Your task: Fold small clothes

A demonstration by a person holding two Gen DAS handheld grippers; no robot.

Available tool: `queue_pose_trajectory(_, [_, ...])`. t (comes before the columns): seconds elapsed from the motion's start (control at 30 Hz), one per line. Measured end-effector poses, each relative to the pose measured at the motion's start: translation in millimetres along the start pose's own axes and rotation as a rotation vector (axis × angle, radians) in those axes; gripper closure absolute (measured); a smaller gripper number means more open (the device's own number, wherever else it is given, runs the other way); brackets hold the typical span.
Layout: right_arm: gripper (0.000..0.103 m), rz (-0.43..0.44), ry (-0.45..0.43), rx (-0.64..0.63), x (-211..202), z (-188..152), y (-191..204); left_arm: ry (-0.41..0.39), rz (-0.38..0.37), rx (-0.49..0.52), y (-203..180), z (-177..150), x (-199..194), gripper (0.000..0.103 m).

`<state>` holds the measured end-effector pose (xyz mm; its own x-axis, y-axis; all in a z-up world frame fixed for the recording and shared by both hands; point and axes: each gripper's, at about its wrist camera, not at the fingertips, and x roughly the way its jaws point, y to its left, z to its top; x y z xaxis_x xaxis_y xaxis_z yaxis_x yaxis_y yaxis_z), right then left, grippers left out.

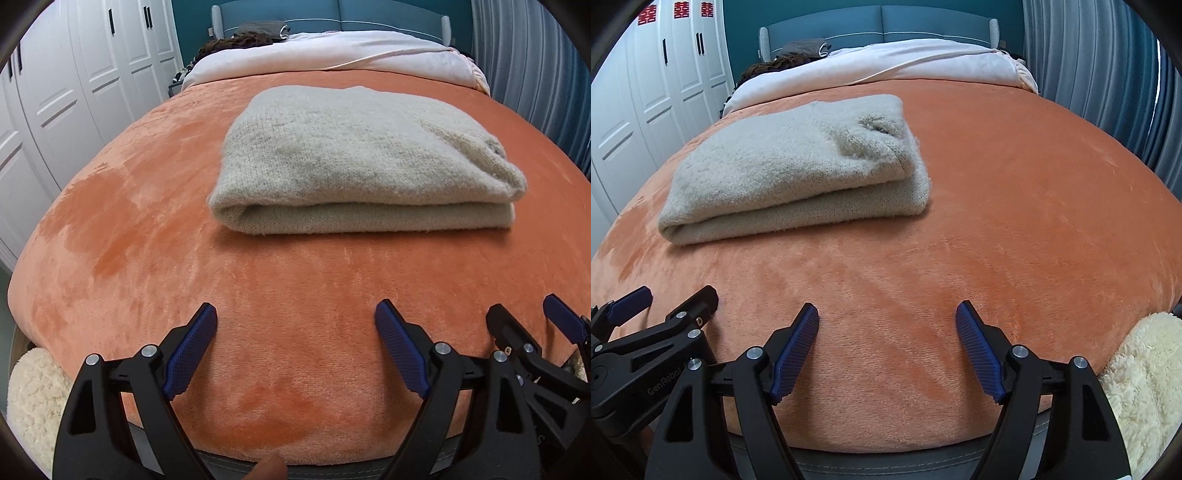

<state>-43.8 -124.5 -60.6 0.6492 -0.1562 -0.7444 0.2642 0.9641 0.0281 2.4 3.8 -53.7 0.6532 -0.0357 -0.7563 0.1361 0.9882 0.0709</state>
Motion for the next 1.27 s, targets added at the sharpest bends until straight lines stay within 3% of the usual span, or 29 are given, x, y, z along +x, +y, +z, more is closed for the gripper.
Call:
queue_pose_trajectory(0.67, [0.028,0.006,-0.012,0.013,-5,1,-7,-0.062,0.030,-0.002,-4,2,-9,0.018])
queue_pose_trajectory(1.27, [0.028,-0.009,-0.012,-0.009,-3,-1,-1,-0.041,0.025,-0.037,1,0,3,0.020])
